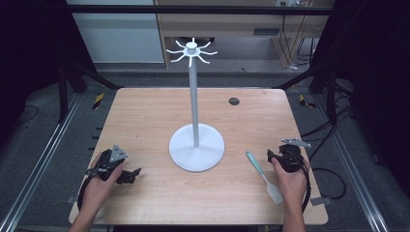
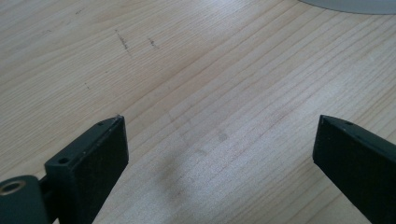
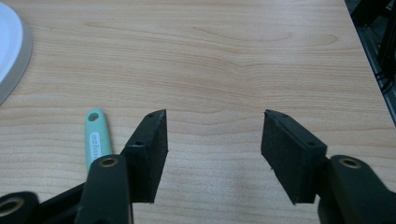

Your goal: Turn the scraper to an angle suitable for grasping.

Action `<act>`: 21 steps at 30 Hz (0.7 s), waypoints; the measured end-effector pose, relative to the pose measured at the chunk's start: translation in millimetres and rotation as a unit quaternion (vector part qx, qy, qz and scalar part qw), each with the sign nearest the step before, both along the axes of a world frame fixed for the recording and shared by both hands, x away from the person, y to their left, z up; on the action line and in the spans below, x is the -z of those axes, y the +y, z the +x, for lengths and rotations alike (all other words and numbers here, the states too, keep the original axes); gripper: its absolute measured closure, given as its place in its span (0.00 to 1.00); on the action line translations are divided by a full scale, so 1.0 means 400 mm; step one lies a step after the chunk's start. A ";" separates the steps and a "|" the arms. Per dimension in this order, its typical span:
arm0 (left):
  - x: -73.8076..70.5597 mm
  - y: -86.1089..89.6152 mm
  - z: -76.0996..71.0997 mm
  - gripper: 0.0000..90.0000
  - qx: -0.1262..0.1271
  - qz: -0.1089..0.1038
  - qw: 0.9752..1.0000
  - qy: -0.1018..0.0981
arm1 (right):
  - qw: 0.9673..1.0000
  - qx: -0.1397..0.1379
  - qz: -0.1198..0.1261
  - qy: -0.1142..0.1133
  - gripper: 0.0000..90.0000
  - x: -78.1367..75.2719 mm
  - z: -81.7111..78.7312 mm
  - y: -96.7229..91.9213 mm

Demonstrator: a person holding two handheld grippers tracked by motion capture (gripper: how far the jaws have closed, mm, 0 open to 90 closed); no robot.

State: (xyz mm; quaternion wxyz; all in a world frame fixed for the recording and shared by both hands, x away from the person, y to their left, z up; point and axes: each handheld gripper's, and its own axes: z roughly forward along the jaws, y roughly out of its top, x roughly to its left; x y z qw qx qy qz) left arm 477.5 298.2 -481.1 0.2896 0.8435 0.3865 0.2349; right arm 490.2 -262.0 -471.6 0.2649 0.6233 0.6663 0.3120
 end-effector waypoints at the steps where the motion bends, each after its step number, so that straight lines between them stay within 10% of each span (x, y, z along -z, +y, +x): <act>1: 0.000 0.000 0.000 0.03 0.000 0.000 1.000 0.000 | 1.000 0.000 -0.005 0.000 0.51 0.000 0.000 0.001; 15: 0.000 -0.002 0.000 0.04 0.002 0.002 1.000 0.000 | 0.995 -0.071 -0.055 0.038 0.95 -0.006 0.006 0.082; 21: 0.000 -0.003 0.000 0.04 0.002 0.002 1.000 0.001 | 0.993 -0.087 -0.060 0.061 1.00 -0.006 0.014 0.105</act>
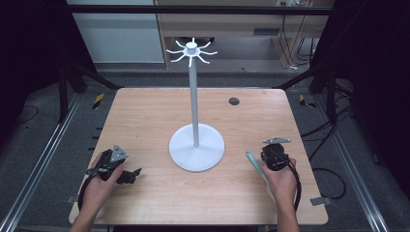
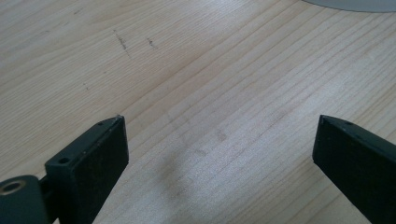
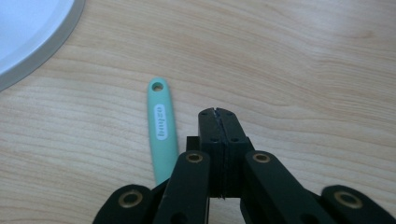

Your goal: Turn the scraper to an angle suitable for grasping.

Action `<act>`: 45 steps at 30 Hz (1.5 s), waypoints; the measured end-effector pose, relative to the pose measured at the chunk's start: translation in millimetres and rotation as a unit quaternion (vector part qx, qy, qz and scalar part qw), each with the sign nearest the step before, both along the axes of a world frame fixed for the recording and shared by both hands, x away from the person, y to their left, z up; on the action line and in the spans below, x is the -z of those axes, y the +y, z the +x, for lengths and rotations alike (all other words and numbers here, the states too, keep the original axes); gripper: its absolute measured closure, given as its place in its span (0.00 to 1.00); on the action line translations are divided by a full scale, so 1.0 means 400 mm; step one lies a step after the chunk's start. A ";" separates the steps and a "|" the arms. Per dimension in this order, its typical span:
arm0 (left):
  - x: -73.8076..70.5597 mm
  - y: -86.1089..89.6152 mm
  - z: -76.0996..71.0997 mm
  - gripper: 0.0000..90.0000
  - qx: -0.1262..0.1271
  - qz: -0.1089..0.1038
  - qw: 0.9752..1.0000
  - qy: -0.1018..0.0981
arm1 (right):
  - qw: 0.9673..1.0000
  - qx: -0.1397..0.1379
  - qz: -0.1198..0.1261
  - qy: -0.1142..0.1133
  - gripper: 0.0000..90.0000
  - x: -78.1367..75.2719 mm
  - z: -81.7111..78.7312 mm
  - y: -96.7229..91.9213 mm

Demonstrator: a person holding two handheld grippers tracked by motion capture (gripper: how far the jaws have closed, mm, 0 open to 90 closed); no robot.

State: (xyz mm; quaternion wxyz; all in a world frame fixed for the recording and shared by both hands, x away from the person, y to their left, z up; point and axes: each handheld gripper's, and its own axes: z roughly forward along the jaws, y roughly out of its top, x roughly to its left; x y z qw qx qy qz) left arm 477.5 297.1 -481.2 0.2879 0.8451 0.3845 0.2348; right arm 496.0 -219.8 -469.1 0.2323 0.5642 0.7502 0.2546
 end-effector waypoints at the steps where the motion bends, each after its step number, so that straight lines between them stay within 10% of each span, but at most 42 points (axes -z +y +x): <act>1: 0.000 0.000 0.000 0.04 0.000 0.000 1.000 0.000 | 1.000 -0.002 -0.003 0.004 1.00 0.002 0.003 0.005; 22: 0.000 -0.002 -0.002 0.04 0.002 0.002 1.000 0.000 | 0.998 -0.034 0.001 0.048 1.00 0.031 0.038 0.031; 34: 0.001 -0.004 -0.001 0.04 0.001 0.004 1.000 0.000 | 0.991 -0.114 0.036 0.066 1.00 0.031 0.013 0.075; 45: -0.002 0.010 0.001 0.04 -0.012 0.002 1.000 -0.006 | 0.990 -0.136 0.019 0.041 1.00 -0.014 -0.007 0.104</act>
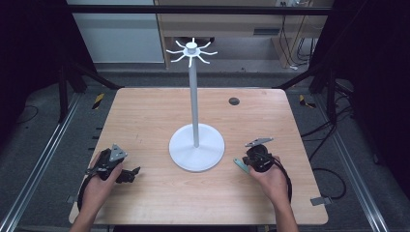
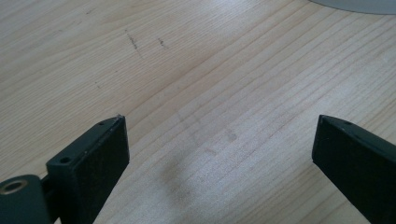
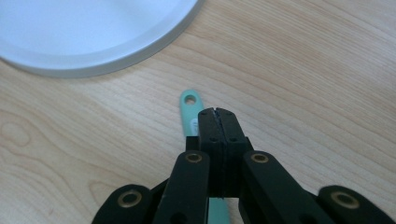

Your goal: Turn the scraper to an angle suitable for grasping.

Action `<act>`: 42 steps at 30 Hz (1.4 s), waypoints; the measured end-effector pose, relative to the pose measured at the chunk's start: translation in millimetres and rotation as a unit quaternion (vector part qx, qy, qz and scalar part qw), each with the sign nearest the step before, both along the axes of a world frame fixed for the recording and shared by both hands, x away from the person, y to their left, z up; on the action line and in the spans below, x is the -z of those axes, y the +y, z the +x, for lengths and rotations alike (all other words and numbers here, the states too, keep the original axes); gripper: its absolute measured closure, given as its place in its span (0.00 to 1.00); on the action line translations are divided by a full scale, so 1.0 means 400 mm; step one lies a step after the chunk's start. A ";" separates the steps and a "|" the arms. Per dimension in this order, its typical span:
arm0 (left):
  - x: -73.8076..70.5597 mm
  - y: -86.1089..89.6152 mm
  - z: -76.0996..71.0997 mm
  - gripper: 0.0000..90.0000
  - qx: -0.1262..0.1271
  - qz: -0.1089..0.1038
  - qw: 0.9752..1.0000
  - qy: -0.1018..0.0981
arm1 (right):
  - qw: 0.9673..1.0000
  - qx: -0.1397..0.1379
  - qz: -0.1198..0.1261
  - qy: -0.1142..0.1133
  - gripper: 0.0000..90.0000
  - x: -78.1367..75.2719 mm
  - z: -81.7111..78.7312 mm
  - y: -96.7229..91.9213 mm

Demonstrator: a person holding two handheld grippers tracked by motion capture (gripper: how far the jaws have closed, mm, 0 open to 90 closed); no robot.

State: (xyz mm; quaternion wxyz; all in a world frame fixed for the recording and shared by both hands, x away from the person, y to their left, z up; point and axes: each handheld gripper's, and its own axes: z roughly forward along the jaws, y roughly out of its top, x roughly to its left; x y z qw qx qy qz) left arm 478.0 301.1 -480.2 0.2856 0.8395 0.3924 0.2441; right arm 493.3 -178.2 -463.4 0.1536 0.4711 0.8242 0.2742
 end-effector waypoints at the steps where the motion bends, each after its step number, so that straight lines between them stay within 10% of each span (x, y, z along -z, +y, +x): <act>1: 0.000 0.001 -0.001 0.04 -0.001 -0.001 1.000 0.001 | 1.000 -0.004 -0.007 -0.002 1.00 -0.004 0.000 0.004; 16: -0.001 0.006 -0.003 0.04 -0.003 -0.006 1.000 0.000 | 0.997 -0.049 -0.057 0.026 1.00 -0.102 0.019 0.049; 42: -0.005 0.008 -0.004 0.04 -0.006 -0.004 1.000 -0.006 | 0.993 -0.052 -0.082 0.072 0.71 -0.080 0.058 0.066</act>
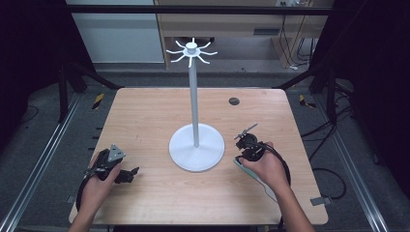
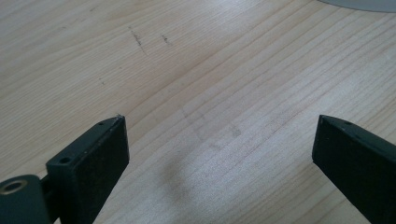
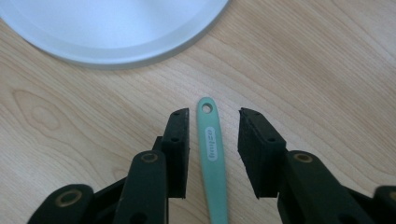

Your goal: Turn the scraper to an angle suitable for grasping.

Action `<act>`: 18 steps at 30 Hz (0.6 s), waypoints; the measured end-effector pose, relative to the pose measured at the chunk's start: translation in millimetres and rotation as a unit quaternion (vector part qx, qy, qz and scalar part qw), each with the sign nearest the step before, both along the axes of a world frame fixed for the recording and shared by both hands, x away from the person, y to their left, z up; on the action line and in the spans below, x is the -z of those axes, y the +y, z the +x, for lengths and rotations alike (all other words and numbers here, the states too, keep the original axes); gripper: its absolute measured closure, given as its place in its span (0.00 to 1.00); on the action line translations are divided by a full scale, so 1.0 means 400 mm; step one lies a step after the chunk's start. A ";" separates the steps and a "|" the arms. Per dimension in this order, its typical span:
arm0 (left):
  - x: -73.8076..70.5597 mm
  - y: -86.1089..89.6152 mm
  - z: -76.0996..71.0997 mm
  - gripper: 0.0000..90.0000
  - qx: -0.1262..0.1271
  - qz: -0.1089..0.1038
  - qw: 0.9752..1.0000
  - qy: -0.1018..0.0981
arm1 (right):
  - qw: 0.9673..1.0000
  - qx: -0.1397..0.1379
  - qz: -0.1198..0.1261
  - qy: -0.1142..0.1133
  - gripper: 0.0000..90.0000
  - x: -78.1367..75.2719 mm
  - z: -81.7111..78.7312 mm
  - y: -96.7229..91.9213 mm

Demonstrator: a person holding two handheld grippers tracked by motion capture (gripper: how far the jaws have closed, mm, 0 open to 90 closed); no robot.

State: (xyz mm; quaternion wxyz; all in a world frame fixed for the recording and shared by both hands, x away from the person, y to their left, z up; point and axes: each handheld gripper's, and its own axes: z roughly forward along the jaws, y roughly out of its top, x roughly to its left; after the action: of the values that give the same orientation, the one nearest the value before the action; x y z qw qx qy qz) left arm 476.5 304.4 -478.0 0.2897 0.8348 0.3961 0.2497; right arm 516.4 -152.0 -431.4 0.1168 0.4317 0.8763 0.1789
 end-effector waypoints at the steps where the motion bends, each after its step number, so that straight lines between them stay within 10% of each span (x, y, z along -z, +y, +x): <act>1: -0.001 0.001 0.000 0.04 -0.001 -0.001 1.000 0.000 | 1.000 -0.001 -0.001 0.002 0.70 0.004 0.004 0.000; 18: 0.003 -0.002 0.000 0.04 0.002 0.000 1.000 0.004 | 0.998 -0.009 -0.023 0.053 0.72 0.054 0.030 0.003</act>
State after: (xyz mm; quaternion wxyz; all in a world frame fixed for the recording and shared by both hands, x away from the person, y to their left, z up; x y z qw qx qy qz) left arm 476.4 303.7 -479.3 0.2890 0.8364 0.3956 0.2459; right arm 528.2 -150.6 -453.0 0.0783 0.4295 0.8892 0.1365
